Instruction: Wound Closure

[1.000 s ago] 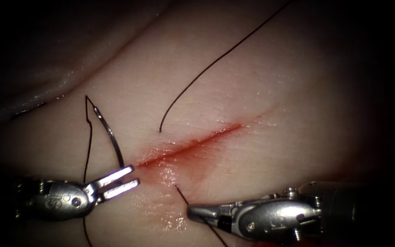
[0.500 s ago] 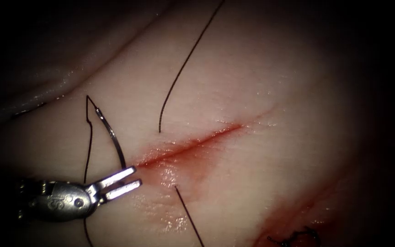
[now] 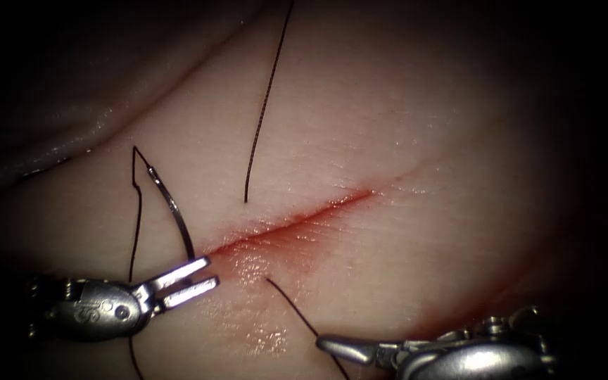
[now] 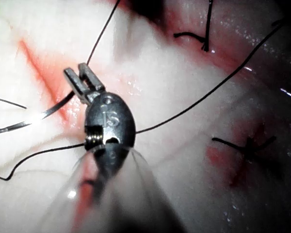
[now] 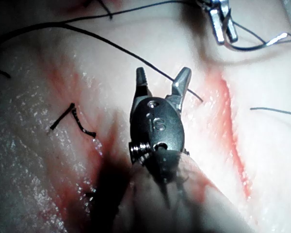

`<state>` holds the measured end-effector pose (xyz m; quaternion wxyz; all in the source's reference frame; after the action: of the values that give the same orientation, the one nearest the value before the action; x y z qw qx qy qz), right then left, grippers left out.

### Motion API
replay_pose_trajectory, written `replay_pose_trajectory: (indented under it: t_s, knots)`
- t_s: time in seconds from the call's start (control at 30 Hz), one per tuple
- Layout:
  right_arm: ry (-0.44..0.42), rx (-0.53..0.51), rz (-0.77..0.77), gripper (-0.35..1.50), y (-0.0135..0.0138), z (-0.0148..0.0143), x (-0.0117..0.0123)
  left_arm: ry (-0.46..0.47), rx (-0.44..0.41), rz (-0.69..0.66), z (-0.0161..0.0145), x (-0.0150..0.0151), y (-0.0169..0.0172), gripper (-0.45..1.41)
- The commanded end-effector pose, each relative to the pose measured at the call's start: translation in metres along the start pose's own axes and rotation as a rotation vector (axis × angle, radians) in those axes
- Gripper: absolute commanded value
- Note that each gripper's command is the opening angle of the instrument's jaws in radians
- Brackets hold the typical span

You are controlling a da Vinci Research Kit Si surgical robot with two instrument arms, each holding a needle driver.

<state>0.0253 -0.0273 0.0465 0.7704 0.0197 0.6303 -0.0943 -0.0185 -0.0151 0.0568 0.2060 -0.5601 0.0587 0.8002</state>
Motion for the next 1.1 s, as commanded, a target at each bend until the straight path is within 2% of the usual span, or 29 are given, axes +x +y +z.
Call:
replay_pose_trajectory:
  t_s: [0.03, 0.1, 0.33, 0.5, 0.57, 0.67, 0.7, 0.73, 0.8, 0.93, 1.1]
  knots:
    - [-0.003, -0.005, -0.004, 1.18, 0.0000, 0.0018, -0.0012, -0.001, -0.002, -0.002, 0.0004, -0.0005, 0.0007, -0.45]
    - [-0.011, -0.013, -0.011, 1.23, 0.0001, 0.0029, -0.0021, -0.001, -0.002, -0.002, 0.0004, -0.0005, 0.0007, -0.45]
    - [-0.036, -0.039, -0.028, 1.23, 0.0009, 0.0059, -0.0053, 0.000, -0.002, -0.007, 0.0004, -0.0006, 0.0007, -0.45]
    - [-0.050, -0.048, -0.029, 1.03, 0.0017, 0.0068, -0.0077, 0.001, -0.004, -0.007, 0.0005, -0.0006, 0.0008, -0.45]
    - [-0.051, -0.056, -0.013, 0.99, 0.0020, 0.0067, -0.0090, 0.001, -0.003, -0.007, 0.0005, -0.0006, 0.0008, -0.45]
    - [-0.047, -0.061, 0.001, 0.94, 0.0021, 0.0064, -0.0096, 0.001, -0.003, -0.007, 0.0005, -0.0006, 0.0008, -0.45]
    - [-0.042, -0.064, 0.001, 0.83, 0.0020, 0.0063, -0.0097, 0.001, -0.003, -0.007, 0.0005, -0.0006, 0.0008, -0.45]
    - [-0.037, -0.067, 0.000, 0.62, 0.0020, 0.0062, -0.0096, 0.001, -0.003, -0.007, 0.0005, -0.0006, 0.0008, -0.45]
    - [-0.027, -0.035, -0.004, -0.35, 0.0014, 0.0058, -0.0094, 0.001, -0.003, -0.007, 0.0005, -0.0006, 0.0008, -0.45]
    - [-0.038, -0.013, 0.002, -0.35, 0.0010, 0.0053, -0.0085, 0.003, -0.006, -0.006, 0.0006, -0.0006, 0.0008, -0.45]
    - [-0.019, 0.008, 0.013, -0.35, 0.0003, 0.0042, -0.0052, 0.003, -0.006, -0.006, 0.0006, -0.0006, 0.0008, -0.45]
